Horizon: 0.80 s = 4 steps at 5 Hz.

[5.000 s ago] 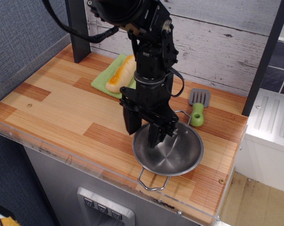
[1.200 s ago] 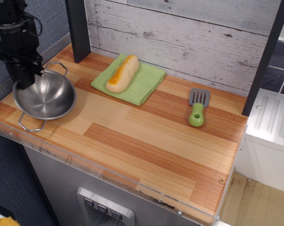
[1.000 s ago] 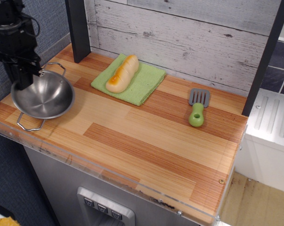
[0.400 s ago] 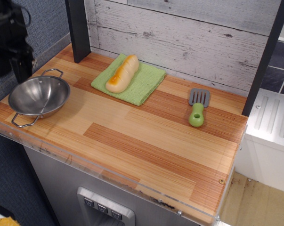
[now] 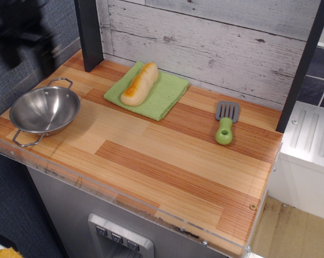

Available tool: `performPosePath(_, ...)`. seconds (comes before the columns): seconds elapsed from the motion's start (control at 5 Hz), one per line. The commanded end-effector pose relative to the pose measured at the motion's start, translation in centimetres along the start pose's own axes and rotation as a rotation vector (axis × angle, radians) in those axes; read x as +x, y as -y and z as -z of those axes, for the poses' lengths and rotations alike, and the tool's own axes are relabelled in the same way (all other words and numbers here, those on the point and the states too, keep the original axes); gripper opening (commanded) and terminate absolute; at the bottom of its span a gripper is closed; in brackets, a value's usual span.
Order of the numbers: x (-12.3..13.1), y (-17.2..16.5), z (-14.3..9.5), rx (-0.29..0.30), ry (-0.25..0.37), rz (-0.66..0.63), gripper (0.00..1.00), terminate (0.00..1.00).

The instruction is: Move the pan to the outer edge of the table.

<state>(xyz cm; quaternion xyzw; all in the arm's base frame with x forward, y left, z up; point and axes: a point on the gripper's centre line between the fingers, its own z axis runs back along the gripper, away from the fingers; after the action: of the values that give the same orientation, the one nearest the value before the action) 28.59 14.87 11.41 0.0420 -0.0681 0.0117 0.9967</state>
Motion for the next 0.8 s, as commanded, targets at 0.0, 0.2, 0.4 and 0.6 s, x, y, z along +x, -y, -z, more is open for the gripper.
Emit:
performPosePath(0.0, 0.5, 8.9, -0.2, -0.008, 0.004, 0.208, 1.00, 0.00)
performPosePath(0.2, 0.8, 11.8, 0.5, 0.004, -0.001, 0.290, 1.00, 0.00)
performPosePath(0.4, 0.8, 12.7, 1.0, 0.019, -0.015, 0.322, 1.00, 0.00)
performPosePath(0.6, 0.4, 12.8, 1.3, -0.004, -0.026, 0.275, 1.00, 0.00)
